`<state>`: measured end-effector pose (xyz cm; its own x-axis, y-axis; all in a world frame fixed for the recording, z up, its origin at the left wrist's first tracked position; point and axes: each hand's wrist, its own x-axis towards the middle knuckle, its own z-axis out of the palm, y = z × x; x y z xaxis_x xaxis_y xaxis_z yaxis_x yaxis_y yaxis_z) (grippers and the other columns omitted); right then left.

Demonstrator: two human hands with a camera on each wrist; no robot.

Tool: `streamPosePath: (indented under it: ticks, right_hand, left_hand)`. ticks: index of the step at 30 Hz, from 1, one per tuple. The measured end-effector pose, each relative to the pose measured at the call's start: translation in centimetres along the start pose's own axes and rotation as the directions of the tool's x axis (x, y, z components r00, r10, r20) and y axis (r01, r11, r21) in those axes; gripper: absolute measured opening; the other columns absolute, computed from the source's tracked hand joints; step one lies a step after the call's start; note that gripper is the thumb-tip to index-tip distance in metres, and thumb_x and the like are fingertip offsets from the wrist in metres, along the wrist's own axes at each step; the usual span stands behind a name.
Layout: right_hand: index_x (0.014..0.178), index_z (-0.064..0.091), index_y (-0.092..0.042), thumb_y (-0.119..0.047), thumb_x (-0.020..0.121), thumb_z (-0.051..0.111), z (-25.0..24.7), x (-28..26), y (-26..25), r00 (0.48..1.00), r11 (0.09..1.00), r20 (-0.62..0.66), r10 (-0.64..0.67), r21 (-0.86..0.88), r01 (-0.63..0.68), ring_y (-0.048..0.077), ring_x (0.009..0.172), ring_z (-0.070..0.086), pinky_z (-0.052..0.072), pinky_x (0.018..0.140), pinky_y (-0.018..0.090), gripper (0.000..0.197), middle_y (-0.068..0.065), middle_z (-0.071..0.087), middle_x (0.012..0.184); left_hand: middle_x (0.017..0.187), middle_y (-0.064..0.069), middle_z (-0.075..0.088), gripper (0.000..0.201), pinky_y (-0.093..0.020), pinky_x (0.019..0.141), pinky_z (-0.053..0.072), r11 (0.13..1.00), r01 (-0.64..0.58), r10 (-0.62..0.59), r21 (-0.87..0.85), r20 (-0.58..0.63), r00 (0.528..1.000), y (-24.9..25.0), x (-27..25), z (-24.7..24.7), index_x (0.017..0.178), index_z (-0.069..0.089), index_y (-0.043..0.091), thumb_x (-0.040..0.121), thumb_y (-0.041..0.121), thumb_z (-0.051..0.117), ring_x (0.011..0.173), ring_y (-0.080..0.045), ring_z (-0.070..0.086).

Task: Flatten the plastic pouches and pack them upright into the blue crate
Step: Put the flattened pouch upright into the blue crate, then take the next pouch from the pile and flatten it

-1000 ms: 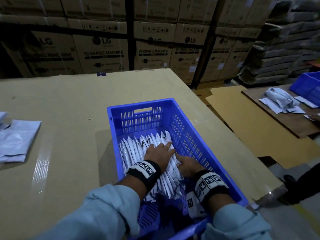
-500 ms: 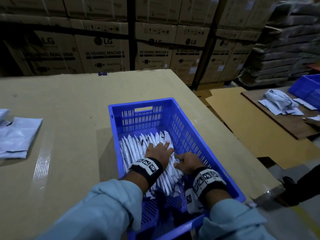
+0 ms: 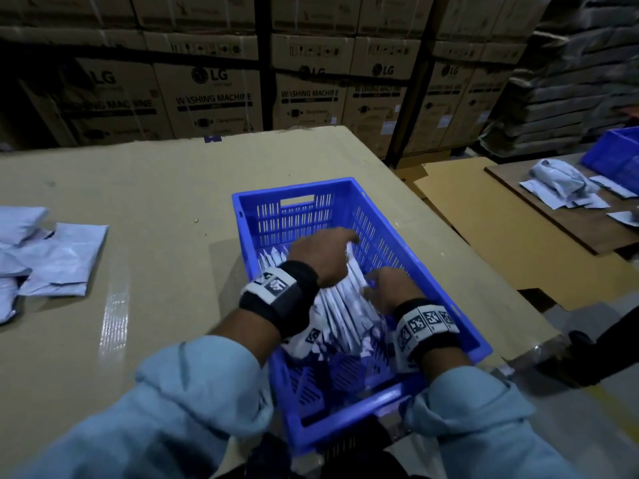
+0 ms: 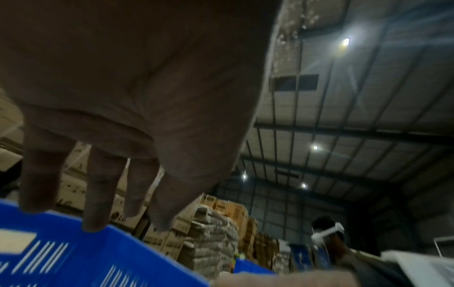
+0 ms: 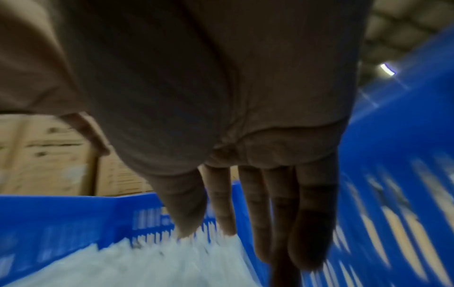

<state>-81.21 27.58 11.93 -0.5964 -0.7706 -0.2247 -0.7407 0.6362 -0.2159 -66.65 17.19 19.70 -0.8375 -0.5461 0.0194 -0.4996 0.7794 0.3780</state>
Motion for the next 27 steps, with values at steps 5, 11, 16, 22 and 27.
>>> streamPosePath:
  ticks: [5,11,16,22,27]
  right_hand:
    - [0.125,0.064,-0.021,-0.046,0.099,0.058,-4.3,-5.5,-5.4,0.982,0.977,-0.187,-0.018,-0.211,-0.023,0.032,0.112,0.064,0.053,0.086,0.041,0.037,0.008,0.066,0.123]
    - [0.122,0.065,-0.022,-0.051,0.098,0.055,-8.5,-12.9,-12.8,0.956,0.976,-0.273,-0.104,-0.214,0.045,0.034,0.110,0.064,0.051,0.083,0.041,0.039,0.007,0.066,0.119]
    - [0.111,0.067,-0.019,-0.055,0.091,0.051,-7.4,-16.3,-18.5,0.908,0.985,-0.384,-0.170,-0.031,0.171,0.034,0.101,0.066,0.057,0.084,0.045,0.044,0.004,0.072,0.103]
    - [0.112,0.072,-0.021,-0.048,0.090,0.053,-0.1,-19.3,-26.2,0.854,0.903,-0.472,-0.218,0.235,0.361,0.024,0.091,0.071,0.057,0.083,0.041,0.040,0.001,0.076,0.093]
    - [0.114,0.072,-0.023,-0.042,0.092,0.059,7.8,-20.3,-31.4,0.893,0.855,-0.307,-0.330,0.304,0.420,0.021,0.087,0.070,0.058,0.080,0.039,0.032,-0.003,0.075,0.090]
  left_hand:
    - [0.129,0.006,0.066,0.031,-0.044,0.099,0.052,0.975,0.007,-0.053,-0.220,-0.204,0.977,-2.8,-4.1,-5.5,0.129,0.061,0.041,0.098,0.039,0.059,0.114,-0.019,0.063]
    - [0.101,0.008,0.071,0.027,-0.038,0.083,0.058,0.960,-0.020,-0.092,-0.280,-0.383,0.919,-7.7,-10.8,-11.0,0.115,0.067,0.043,0.089,0.048,0.058,0.087,-0.013,0.068]
    - [0.107,0.016,0.071,0.029,-0.040,0.085,0.056,0.970,-0.016,-0.100,-0.241,-0.461,0.882,-13.6,-16.0,-12.3,0.111,0.066,0.043,0.087,0.051,0.053,0.091,-0.007,0.069]
    - [0.118,0.010,0.068,0.027,-0.040,0.089,0.054,0.973,0.122,-0.186,-0.196,-0.355,0.916,-23.6,-23.6,-8.5,0.119,0.065,0.036,0.094,0.044,0.057,0.101,-0.015,0.066]
    - [0.135,0.004,0.062,0.034,-0.042,0.100,0.049,0.897,0.440,-0.441,-0.033,-0.093,0.892,-33.1,-31.9,-3.4,0.131,0.059,0.036,0.098,0.045,0.057,0.121,-0.023,0.059]
